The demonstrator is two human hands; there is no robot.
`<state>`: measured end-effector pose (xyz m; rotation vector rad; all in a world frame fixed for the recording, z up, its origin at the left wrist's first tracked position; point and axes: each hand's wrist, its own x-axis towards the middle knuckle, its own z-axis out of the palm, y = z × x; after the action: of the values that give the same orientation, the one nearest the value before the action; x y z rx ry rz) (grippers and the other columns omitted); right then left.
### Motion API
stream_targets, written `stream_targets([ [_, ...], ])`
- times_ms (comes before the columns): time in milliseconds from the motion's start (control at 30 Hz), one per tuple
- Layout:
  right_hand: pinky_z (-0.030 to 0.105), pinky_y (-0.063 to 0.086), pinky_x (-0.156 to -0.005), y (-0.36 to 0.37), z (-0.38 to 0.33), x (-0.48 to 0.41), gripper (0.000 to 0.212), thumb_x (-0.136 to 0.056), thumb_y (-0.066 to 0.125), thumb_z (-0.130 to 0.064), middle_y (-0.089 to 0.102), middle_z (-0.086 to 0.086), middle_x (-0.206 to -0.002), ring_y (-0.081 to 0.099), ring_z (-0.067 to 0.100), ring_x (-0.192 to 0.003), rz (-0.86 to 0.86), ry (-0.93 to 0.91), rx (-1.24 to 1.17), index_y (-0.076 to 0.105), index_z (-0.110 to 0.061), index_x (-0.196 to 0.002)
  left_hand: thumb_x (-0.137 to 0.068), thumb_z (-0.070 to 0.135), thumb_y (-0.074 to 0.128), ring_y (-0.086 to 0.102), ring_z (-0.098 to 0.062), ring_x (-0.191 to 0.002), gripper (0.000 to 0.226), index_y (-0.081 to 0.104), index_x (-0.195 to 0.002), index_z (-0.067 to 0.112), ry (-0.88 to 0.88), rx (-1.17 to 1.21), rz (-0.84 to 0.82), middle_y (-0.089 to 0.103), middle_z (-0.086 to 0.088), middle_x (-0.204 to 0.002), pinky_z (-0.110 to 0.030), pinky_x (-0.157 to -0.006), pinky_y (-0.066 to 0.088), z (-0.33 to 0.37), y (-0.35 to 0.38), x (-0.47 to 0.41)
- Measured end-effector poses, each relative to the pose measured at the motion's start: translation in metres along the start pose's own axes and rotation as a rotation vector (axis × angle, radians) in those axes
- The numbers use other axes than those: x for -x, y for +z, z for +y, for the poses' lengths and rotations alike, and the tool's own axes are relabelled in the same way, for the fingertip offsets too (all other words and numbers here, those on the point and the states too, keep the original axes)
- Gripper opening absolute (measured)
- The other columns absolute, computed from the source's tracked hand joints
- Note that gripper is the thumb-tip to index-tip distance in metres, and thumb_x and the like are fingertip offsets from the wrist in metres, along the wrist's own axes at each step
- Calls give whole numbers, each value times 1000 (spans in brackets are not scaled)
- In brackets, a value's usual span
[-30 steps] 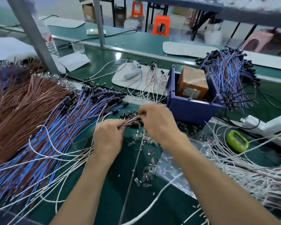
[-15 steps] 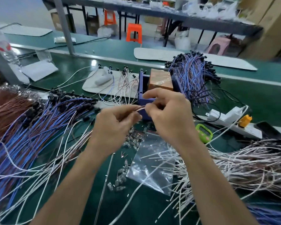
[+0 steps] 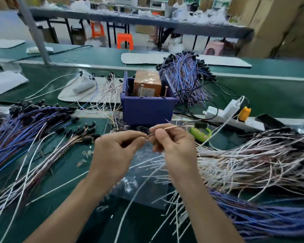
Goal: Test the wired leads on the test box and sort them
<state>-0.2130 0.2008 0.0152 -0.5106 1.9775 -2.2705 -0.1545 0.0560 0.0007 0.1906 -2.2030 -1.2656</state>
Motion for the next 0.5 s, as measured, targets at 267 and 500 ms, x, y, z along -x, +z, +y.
stream_targets([
  [267,24,51,-52,-18,8,-1,28,-103,56,-16,75,7,-73,67,19,-55,136,-42,-28,76,-20,-83,-89,28,78,66,-6,-78,16,82,-101,19,244,-376,141,71,17,-90,-18,-76,49,2,-11,2],
  [500,31,41,-50,-22,2,14,50,-98,57,-41,51,-2,-47,47,17,-47,340,-334,710,54,-14,-56,-89,25,74,59,5,-84,15,82,-99,18,357,-347,114,67,22,-92,0,-85,39,-12,-1,12],
])
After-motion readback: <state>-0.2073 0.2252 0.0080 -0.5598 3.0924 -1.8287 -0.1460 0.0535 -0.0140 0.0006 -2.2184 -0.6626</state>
